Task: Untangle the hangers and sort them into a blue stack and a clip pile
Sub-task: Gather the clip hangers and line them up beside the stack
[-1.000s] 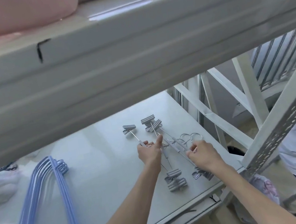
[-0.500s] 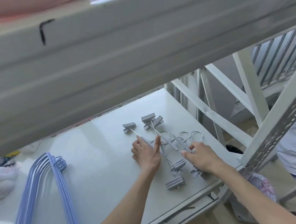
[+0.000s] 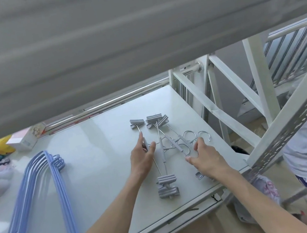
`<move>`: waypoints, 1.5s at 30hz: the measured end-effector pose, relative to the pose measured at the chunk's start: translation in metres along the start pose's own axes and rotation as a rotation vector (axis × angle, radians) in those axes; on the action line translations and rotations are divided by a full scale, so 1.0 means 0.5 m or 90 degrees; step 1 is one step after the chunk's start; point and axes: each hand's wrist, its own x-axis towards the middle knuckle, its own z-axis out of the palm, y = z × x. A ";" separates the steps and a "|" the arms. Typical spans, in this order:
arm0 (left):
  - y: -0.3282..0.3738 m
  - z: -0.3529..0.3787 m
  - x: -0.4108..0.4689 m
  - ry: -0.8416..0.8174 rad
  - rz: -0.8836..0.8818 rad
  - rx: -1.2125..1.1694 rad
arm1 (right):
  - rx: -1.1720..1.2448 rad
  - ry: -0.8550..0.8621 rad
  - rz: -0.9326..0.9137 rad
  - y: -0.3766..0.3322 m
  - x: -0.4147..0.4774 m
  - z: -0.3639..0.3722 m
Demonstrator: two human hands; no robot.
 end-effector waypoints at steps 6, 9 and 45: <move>-0.017 -0.027 0.017 0.073 -0.090 -0.189 | -0.217 0.027 -0.001 -0.011 -0.005 0.016; -0.020 -0.030 0.016 0.060 -0.091 -0.213 | -0.262 0.091 -0.017 -0.031 -0.011 0.032; -0.036 -0.013 0.013 0.138 -0.010 -0.136 | 0.116 -0.026 -0.091 -0.147 0.011 0.139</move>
